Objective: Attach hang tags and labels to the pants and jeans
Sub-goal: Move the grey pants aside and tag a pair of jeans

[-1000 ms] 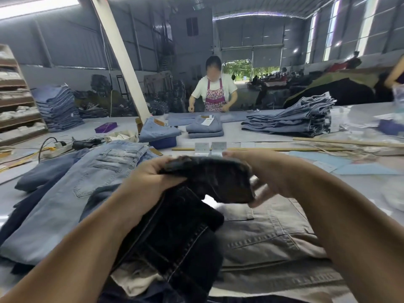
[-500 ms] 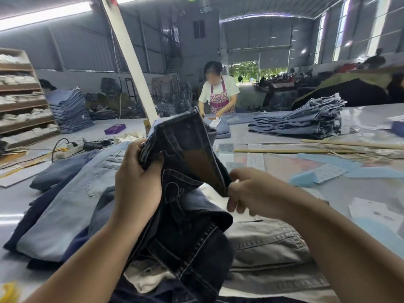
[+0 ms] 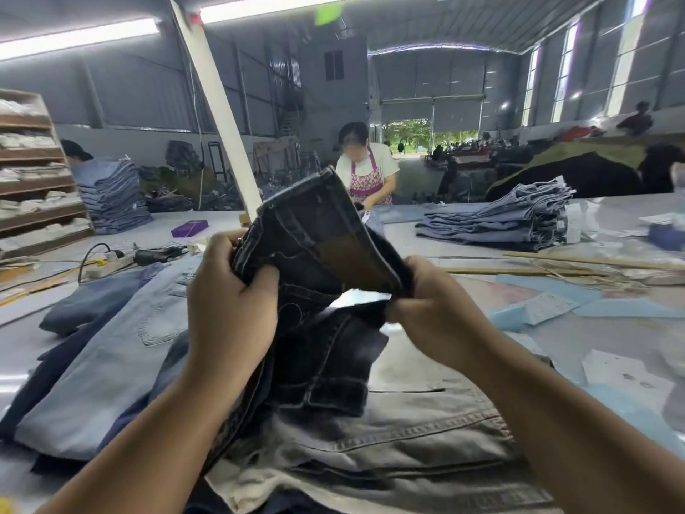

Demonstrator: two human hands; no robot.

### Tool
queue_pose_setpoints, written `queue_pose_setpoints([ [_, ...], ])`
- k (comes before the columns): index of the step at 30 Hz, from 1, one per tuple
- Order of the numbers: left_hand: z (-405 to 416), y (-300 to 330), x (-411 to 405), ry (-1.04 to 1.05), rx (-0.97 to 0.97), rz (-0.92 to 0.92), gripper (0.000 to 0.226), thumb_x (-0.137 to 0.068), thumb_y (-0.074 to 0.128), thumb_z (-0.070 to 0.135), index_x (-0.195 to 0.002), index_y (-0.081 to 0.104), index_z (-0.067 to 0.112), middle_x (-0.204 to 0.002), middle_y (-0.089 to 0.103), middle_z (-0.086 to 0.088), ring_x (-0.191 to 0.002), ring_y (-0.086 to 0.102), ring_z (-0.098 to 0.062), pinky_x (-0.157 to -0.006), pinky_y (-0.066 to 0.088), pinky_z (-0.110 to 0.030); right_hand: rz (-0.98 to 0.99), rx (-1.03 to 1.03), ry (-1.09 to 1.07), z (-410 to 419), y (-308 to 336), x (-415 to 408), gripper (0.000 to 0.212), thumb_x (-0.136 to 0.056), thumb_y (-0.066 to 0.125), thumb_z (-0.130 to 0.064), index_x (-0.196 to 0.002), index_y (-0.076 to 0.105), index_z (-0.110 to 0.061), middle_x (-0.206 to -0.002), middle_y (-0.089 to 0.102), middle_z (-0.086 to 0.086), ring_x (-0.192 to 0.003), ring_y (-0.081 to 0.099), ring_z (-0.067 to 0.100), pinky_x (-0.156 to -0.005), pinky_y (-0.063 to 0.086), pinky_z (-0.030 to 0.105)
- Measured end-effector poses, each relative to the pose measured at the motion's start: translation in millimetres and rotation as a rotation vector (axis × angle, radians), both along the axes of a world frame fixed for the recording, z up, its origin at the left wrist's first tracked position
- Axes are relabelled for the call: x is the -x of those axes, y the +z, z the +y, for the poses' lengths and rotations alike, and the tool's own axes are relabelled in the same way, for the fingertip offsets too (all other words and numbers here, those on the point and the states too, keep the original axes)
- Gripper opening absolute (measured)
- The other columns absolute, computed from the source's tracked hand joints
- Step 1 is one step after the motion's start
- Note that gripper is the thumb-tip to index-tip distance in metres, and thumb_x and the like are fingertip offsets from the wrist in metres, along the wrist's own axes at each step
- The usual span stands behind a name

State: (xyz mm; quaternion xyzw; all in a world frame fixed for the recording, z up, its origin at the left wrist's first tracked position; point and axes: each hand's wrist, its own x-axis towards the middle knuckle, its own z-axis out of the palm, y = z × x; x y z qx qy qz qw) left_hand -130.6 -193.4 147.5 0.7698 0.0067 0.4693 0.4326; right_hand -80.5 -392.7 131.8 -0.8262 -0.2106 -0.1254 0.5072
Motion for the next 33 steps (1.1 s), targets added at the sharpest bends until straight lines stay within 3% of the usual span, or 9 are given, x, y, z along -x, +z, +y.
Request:
queue_pose_setpoints([
  [3,-5.0,4.0,8.4,-0.023,-0.063,-0.069,0.018,-0.077,0.057,0.019,-0.091,0.046,0.024,-0.071,0.050,0.012,-0.064,0.051,0.010,-0.047,0.033,-0.013,-0.046,-0.240,0.000,3.2,22.0,-2.9,0.035,-0.068,0.058,-0.002,-0.093,0.054,-0.026,-0.076,0.063,-0.006,-0.058,0.058,0.004,-0.045,0.041,0.017],
  [7,-15.9,-4.0,15.7,-0.119,-0.245,-0.052,0.033,-0.074,0.063,0.010,-0.095,0.044,0.027,-0.070,0.052,0.015,-0.072,0.056,0.006,-0.059,0.041,-0.004,-0.033,-0.434,-0.058,-6.2,27.7,-8.0,0.028,-0.080,0.062,-0.003,-0.105,0.051,-0.008,-0.075,0.057,-0.001,-0.063,0.050,0.015,-0.054,0.038,0.033],
  [10,-24.5,-10.4,14.9,-0.200,-0.479,-0.017,0.037,-0.073,0.066,0.009,-0.101,0.047,0.024,-0.076,0.047,0.023,-0.063,0.052,0.005,-0.050,0.037,-0.007,0.050,-0.460,-0.086,-19.4,20.9,-3.4,0.016,-0.091,0.060,-0.002,-0.100,0.049,-0.011,-0.081,0.058,0.005,-0.065,0.052,0.016,-0.048,0.043,0.031],
  [16,-53.9,-32.7,16.5,-0.435,-0.851,0.146,0.041,-0.073,0.048,0.045,-0.110,0.053,0.030,-0.098,0.063,0.014,-0.085,0.061,-0.010,-0.068,0.053,-0.028,0.512,-0.431,-0.150,-74.3,4.5,12.2,0.023,-0.080,0.067,-0.004,-0.101,0.058,-0.001,-0.073,0.068,0.012,-0.046,0.061,0.019,-0.042,0.052,0.029],
  [18,-70.8,-43.2,18.1,-0.407,-1.030,0.150,0.043,-0.073,0.050,0.049,-0.108,0.057,0.025,-0.094,0.062,0.009,-0.081,0.061,-0.014,-0.062,0.054,-0.030,0.611,-0.483,-0.107,-88.5,-2.0,20.6,0.011,-0.092,0.059,-0.013,-0.097,0.060,-0.004,-0.076,0.071,0.011,-0.056,0.066,0.023,-0.049,0.056,0.030],
  [20,-85.1,-49.6,18.3,-0.386,-1.141,0.118,0.041,-0.070,0.059,0.048,-0.101,0.060,0.021,-0.087,0.060,0.007,-0.073,0.060,-0.015,-0.051,0.051,-0.027,0.713,-0.534,-0.025,-99.8,-7.8,27.0,0.029,-0.095,0.054,-0.026,-0.107,0.057,0.001,-0.091,0.070,0.020,-0.071,0.068,0.031,-0.062,0.059,0.038],
  [24,-94.4,-49.3,14.4,-0.508,-1.087,-0.006,0.037,-0.074,0.047,0.039,-0.102,0.057,0.017,-0.092,0.062,0.005,-0.077,0.061,-0.016,-0.048,0.052,-0.031,0.567,-0.523,-0.099,-126.7,7.7,35.3,0.048,-0.072,0.068,0.003,-0.117,0.056,-0.008,-0.093,0.069,0.031,-0.062,0.069,0.039,-0.049,0.057,0.039],
  [29,-104.1,-55.6,19.8,-0.558,-1.157,0.281,0.063,-0.073,0.039,0.078,-0.120,0.044,0.037,-0.108,0.048,0.016,-0.099,0.050,-0.010,-0.073,0.047,-0.029,0.469,-0.020,-0.319,-120.9,-14.6,44.3,0.036,-0.079,0.061,0.005,-0.104,0.062,-0.020,-0.078,0.073,0.017,-0.065,0.071,0.036,-0.059,0.059,0.045],
  [33,-105.6,-34.9,11.4,-0.738,-0.807,0.605,0.071,-0.066,0.028,0.093,-0.103,0.055,0.038,-0.096,0.061,0.019,-0.088,0.056,0.002,-0.082,0.050,-0.033,0.232,0.295,-0.599,-116.4,-46.8,52.0,0.025,-0.085,0.060,-0.020,-0.108,0.067,-0.027,-0.102,0.063,-0.002,-0.091,0.059,0.020,-0.080,0.046,0.031],
])
